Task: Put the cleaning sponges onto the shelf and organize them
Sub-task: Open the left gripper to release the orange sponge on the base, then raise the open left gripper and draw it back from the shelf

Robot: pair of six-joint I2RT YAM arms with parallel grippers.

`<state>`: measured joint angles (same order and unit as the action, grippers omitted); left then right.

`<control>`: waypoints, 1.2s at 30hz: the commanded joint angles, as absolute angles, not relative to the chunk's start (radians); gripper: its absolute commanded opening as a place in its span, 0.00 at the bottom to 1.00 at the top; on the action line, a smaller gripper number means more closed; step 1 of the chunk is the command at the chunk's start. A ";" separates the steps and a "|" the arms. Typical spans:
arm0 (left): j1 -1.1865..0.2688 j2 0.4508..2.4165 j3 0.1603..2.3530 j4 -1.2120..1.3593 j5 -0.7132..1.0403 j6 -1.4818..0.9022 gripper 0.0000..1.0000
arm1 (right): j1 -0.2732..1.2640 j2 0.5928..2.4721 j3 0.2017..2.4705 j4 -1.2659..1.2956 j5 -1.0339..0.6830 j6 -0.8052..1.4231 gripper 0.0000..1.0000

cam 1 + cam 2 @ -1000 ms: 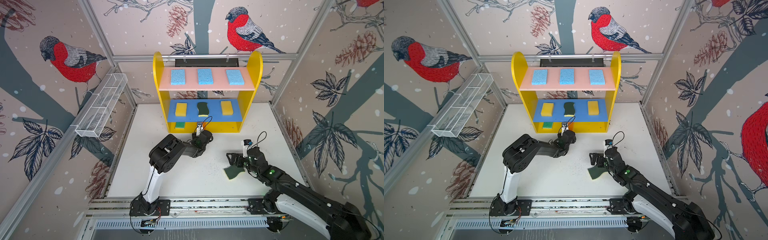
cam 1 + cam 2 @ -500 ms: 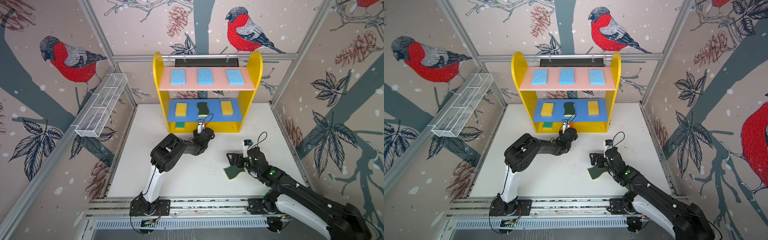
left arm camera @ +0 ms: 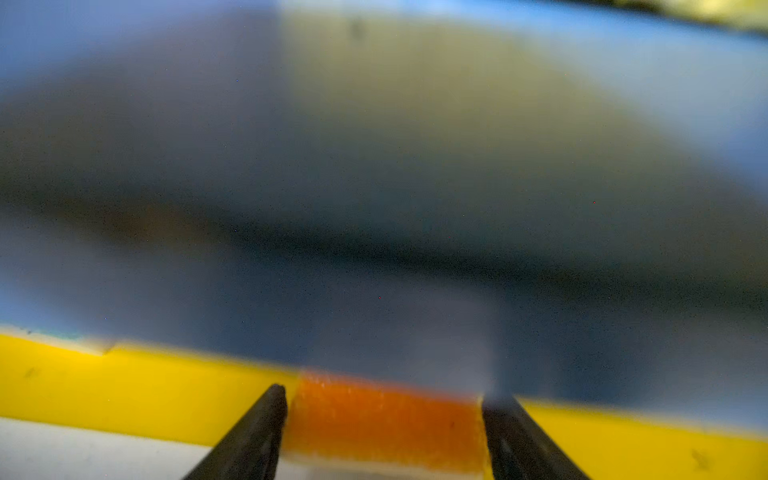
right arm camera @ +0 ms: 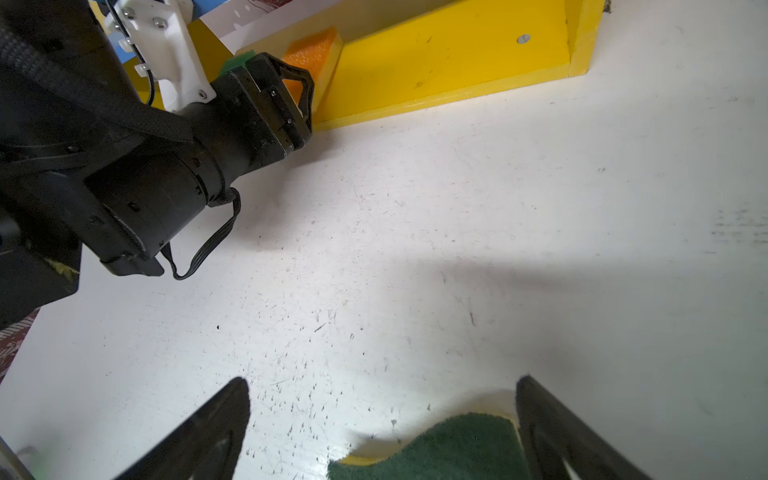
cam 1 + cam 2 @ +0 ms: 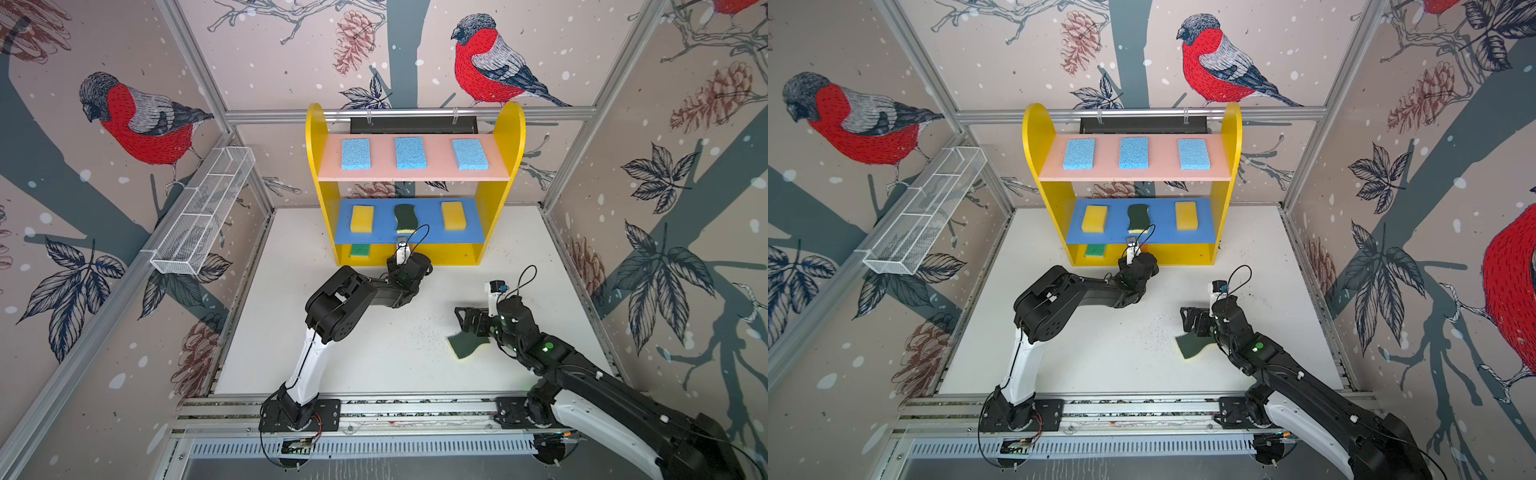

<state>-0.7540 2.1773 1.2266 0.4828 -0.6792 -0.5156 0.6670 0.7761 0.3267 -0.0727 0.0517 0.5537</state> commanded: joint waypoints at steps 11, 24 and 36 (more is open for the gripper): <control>-0.749 2.105 1.172 0.444 -0.583 -0.516 0.79 | 0.667 0.728 0.325 -0.095 0.087 0.561 1.00; -0.749 1.872 0.956 0.558 -0.483 -0.525 0.79 | 0.669 0.706 0.344 -0.120 0.098 0.563 1.00; -0.692 1.686 0.690 0.716 -0.165 -0.689 0.76 | 0.677 0.737 0.378 -0.105 0.064 0.573 1.00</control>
